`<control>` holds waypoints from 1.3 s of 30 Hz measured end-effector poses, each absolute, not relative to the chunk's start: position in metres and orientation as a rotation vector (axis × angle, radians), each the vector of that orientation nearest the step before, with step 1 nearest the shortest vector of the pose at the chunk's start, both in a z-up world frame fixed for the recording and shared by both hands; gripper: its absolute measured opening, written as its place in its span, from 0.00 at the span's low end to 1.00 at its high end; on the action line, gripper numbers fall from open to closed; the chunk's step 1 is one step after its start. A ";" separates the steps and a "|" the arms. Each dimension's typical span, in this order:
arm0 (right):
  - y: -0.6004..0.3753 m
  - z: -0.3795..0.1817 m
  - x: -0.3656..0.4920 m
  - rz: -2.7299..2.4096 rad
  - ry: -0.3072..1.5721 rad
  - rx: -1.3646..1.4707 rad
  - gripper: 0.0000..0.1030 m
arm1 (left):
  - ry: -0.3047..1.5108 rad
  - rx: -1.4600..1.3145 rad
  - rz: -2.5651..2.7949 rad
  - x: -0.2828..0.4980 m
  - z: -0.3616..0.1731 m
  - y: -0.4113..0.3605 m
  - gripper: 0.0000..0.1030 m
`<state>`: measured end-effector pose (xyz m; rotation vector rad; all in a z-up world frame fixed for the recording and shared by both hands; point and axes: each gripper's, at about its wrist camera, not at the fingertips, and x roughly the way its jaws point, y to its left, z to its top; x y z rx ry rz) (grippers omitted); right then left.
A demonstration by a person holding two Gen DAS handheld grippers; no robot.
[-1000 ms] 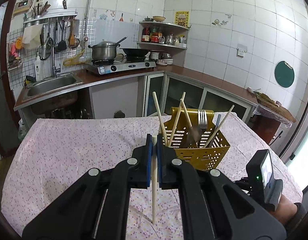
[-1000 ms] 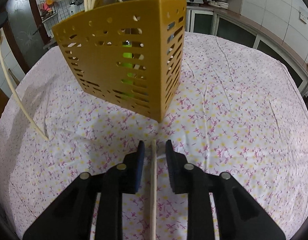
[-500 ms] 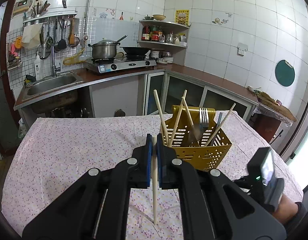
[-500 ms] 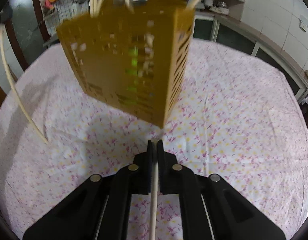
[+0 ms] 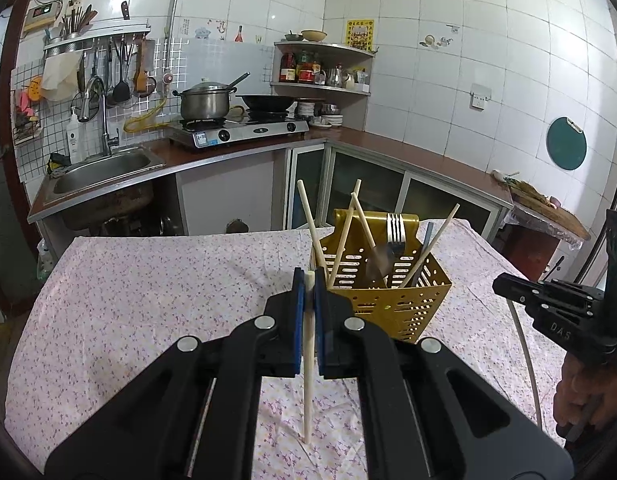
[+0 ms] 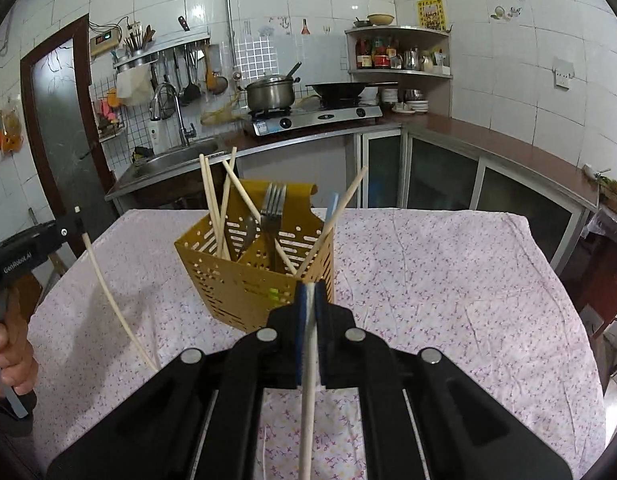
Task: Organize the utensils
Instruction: 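Lower both chopsticks into the caddy and open both grippers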
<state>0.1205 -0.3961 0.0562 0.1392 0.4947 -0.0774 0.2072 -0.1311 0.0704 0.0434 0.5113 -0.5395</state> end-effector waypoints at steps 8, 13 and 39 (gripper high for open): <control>-0.398 0.056 0.117 -0.079 0.485 0.146 0.05 | 0.507 0.040 -0.532 0.203 0.073 -0.127 0.03; -0.397 0.056 0.114 -0.081 0.478 0.136 0.05 | 0.512 0.040 -0.536 0.204 0.074 -0.126 0.03; -0.389 0.214 0.108 -0.137 0.052 0.052 0.05 | 0.345 0.089 -0.611 0.220 0.212 -0.168 0.03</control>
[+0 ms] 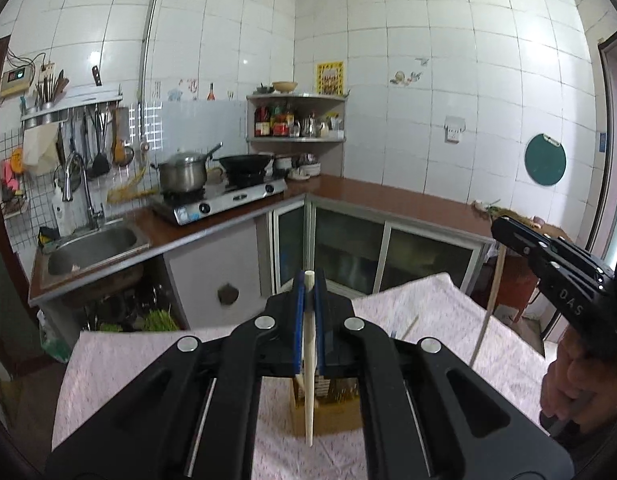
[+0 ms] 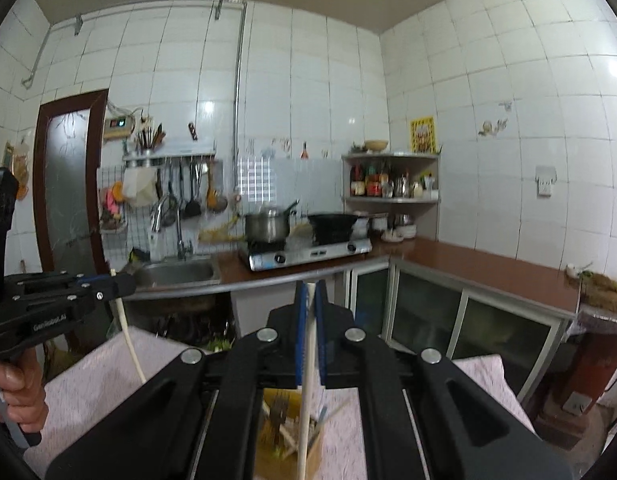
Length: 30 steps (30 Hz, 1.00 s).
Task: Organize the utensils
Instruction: 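Lower both chopsticks into the caddy and open both grippers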
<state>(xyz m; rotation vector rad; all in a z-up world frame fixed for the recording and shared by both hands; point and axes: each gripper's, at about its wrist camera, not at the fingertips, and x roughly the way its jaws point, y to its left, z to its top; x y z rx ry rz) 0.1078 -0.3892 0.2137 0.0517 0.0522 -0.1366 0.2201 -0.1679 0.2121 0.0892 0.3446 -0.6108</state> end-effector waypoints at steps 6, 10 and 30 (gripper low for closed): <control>-0.393 0.228 0.134 -0.158 0.021 0.049 0.05 | 0.305 0.051 -0.617 0.233 0.231 -0.179 0.03; -0.390 0.224 0.149 -0.163 0.028 0.035 0.05 | 0.309 0.046 -0.624 0.242 0.229 -0.188 0.03; -0.399 0.172 0.204 -0.129 0.107 0.079 0.06 | 0.441 0.060 -0.618 0.298 0.164 -0.210 0.03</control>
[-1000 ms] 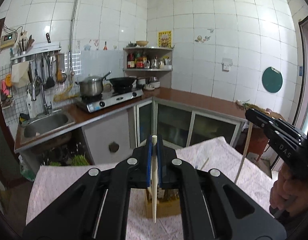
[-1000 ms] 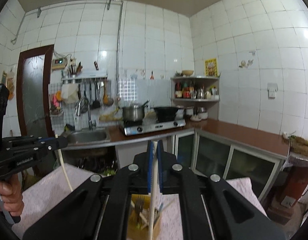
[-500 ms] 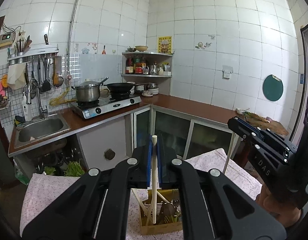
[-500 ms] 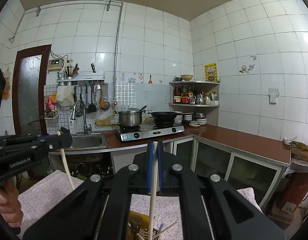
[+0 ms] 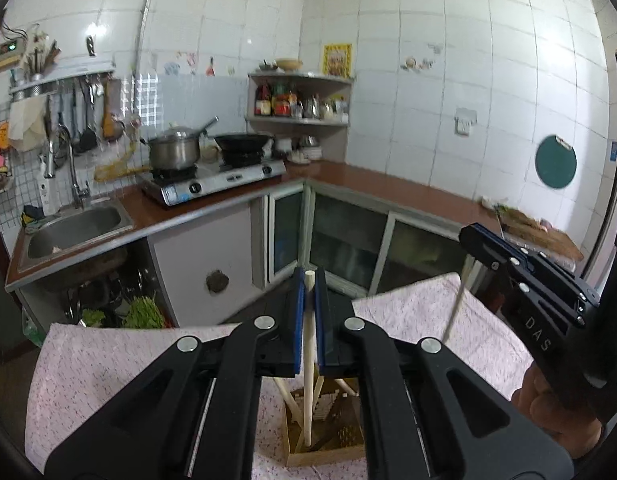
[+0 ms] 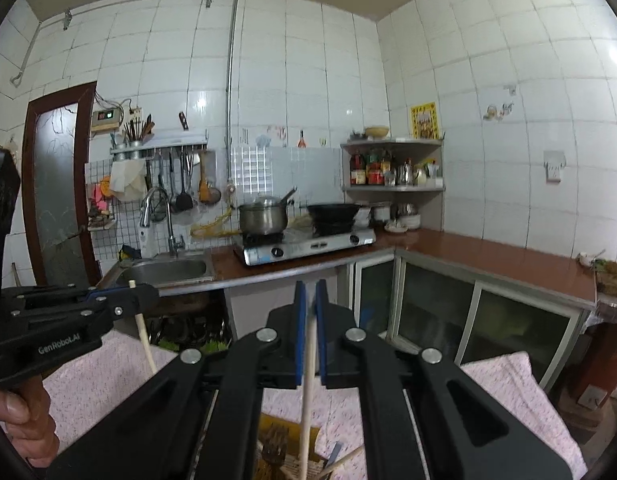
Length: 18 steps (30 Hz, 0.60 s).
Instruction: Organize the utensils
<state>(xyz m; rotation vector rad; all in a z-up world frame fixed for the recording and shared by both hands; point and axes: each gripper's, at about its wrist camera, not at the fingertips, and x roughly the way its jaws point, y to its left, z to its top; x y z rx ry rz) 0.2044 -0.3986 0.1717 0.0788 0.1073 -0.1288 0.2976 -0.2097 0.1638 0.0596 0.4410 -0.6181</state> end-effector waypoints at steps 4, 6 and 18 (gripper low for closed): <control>-0.402 0.165 0.202 -0.136 0.122 0.087 0.06 | 0.462 0.061 -0.609 0.300 0.153 -0.209 0.18; -0.406 0.167 0.197 -0.144 0.115 0.094 0.06 | 0.461 0.052 -0.602 0.299 0.152 -0.205 0.21; -0.416 0.142 0.117 -0.205 0.111 0.081 0.52 | 0.343 0.037 -0.521 0.244 0.120 -0.133 0.77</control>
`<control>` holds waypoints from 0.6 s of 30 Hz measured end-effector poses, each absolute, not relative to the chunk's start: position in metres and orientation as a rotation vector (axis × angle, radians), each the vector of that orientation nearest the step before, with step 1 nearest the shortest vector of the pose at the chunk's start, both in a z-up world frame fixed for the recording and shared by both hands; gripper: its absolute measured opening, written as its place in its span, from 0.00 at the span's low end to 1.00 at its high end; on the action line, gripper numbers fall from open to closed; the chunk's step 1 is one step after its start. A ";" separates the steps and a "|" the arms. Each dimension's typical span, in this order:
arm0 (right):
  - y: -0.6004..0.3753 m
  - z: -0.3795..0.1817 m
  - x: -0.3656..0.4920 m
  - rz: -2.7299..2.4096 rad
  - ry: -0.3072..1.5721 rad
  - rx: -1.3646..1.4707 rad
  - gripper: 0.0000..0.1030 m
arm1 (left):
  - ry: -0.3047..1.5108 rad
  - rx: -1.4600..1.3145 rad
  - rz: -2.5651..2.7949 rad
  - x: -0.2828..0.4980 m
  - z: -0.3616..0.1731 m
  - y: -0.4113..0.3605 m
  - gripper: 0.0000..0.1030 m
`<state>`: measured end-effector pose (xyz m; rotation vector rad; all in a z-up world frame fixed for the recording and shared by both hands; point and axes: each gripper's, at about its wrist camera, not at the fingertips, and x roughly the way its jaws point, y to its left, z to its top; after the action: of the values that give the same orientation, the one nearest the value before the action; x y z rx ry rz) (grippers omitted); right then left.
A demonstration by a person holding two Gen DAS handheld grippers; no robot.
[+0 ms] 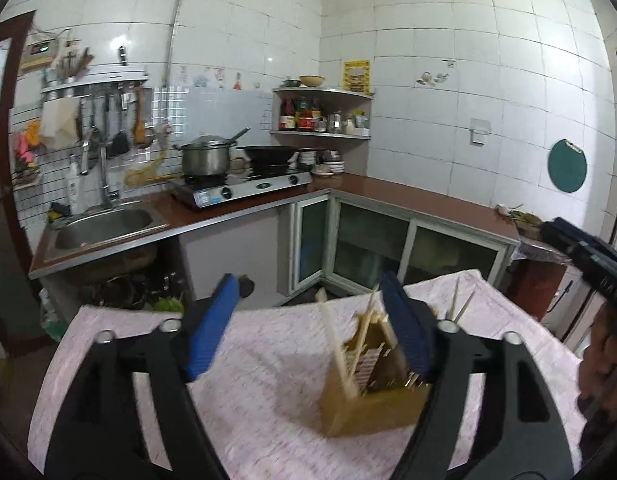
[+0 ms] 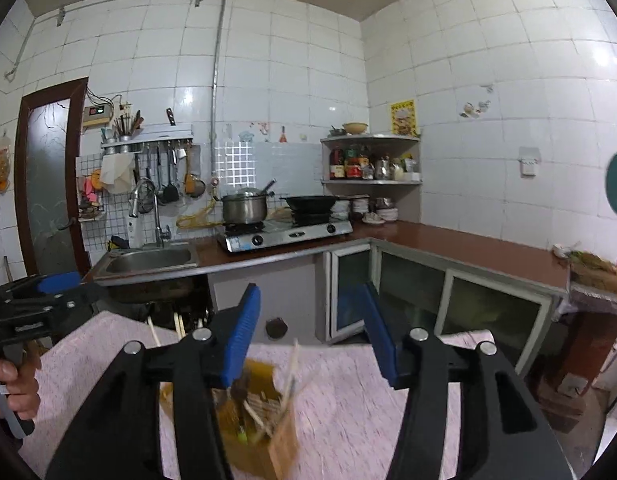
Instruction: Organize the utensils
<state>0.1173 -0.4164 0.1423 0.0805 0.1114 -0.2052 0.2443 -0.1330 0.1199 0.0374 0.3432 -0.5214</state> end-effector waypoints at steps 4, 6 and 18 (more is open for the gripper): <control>-0.415 0.108 0.087 -0.220 0.135 0.104 0.60 | 0.316 0.006 -0.459 0.216 0.084 -0.098 0.95; -0.408 0.086 0.073 -0.222 0.153 0.108 0.62 | 0.302 0.004 -0.404 0.201 0.067 -0.085 0.95; -0.360 -0.012 -0.003 -0.191 0.239 0.093 0.65 | 0.329 0.014 -0.312 0.104 -0.010 -0.042 0.95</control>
<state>-0.0026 -0.3605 -0.0119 0.0933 0.2387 -0.1914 0.1045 -0.0417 -0.0102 0.0144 0.3289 -0.3115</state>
